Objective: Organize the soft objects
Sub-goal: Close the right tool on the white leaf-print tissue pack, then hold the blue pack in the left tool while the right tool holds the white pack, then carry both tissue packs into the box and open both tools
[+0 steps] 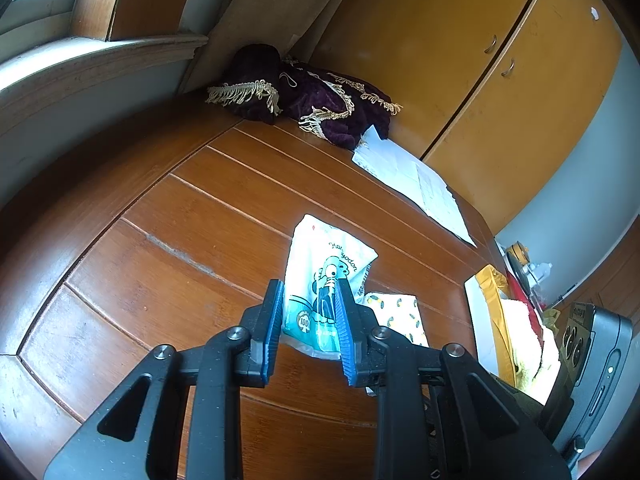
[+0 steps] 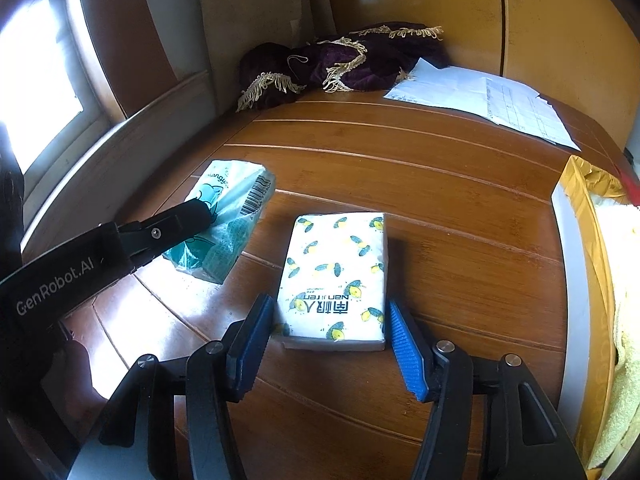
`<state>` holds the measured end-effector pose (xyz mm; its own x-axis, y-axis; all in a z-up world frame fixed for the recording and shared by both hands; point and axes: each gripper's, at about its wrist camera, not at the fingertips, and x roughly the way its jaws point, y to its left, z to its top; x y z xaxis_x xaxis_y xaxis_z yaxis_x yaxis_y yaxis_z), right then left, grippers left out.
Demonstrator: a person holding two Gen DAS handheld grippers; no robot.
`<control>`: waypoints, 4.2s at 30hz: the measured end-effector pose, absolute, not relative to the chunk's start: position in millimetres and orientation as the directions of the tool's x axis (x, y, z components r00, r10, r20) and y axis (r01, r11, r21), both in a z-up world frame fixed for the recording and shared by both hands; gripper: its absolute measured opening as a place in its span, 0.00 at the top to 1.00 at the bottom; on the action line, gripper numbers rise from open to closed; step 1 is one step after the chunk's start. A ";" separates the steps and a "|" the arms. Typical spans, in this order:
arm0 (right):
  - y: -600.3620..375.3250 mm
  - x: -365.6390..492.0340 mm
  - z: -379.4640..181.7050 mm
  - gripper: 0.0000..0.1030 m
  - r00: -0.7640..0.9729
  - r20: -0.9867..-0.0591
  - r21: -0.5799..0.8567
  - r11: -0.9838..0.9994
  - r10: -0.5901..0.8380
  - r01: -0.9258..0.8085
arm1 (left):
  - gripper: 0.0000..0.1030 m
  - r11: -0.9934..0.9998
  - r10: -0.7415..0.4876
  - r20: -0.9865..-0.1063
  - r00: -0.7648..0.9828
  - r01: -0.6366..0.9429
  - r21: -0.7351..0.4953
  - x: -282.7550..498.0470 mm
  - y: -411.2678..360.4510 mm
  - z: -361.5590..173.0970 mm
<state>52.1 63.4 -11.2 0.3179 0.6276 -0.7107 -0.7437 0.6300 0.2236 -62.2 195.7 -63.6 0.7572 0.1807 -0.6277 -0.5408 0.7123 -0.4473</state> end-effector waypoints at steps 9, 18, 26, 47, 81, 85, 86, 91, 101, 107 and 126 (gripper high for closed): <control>67.3 45.8 -11.1 0.45 0.291 -0.714 0.209 0.591 0.637 -0.779 | 0.78 0.713 0.181 -0.629 0.756 -0.542 -0.445 -62.8 194.9 -63.2; 58.6 41.9 -1.4 0.47 0.295 -0.665 0.236 0.567 0.686 -0.789 | 0.78 0.712 0.184 -0.627 0.757 -0.542 -0.446 -64.3 195.3 -62.9; 46.5 43.9 9.3 0.47 0.326 -0.608 0.270 0.574 0.724 -0.773 | 0.78 0.710 0.184 -0.625 0.759 -0.542 -0.449 -64.0 194.7 -61.9; 45.2 41.9 10.3 0.47 0.343 -0.601 0.263 0.584 0.722 -0.768 | 0.78 0.712 0.185 -0.626 0.758 -0.543 -0.446 -63.5 194.4 -62.1; 44.4 40.8 11.1 0.47 0.348 -0.606 0.253 0.588 0.716 -0.769 | 0.78 0.715 0.182 -0.629 0.756 -0.541 -0.444 -63.4 193.9 -61.3; 45.4 40.5 11.0 0.47 0.350 -0.606 0.250 0.589 0.714 -0.768 | 0.78 0.713 0.183 -0.629 0.756 -0.542 -0.444 -63.2 194.6 -61.0; 45.0 40.6 10.9 0.47 0.350 -0.606 0.251 0.589 0.714 -0.768 | 0.78 0.712 0.184 -0.629 0.756 -0.543 -0.445 -63.2 194.6 -60.9; 44.2 41.1 10.7 0.47 0.350 -0.607 0.251 0.590 0.714 -0.768 | 0.78 0.713 0.186 -0.628 0.756 -0.544 -0.443 -62.8 193.9 -61.5; 16.9 37.5 25.6 0.47 0.365 -0.541 0.301 0.580 0.758 -0.757 | 0.78 0.697 0.165 -0.612 0.773 -0.531 -0.482 -67.3 195.5 -61.8; -33.3 42.4 50.7 0.47 0.355 -0.514 0.336 0.564 0.781 -0.754 | 0.78 0.704 0.003 -0.599 0.800 -0.428 -0.567 -50.3 173.1 -54.0; -200.8 193.0 31.0 0.46 0.528 -0.648 0.379 0.834 0.549 -0.401 | 0.78 0.864 -0.156 -0.679 0.717 -0.235 -0.446 128.7 52.9 7.3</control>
<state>193.0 -200.8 31.0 0.5281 0.5492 -0.6477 -0.4014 0.8336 0.3795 128.7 52.9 7.3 0.7172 -0.1557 -0.6792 -0.2347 0.8638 -0.4458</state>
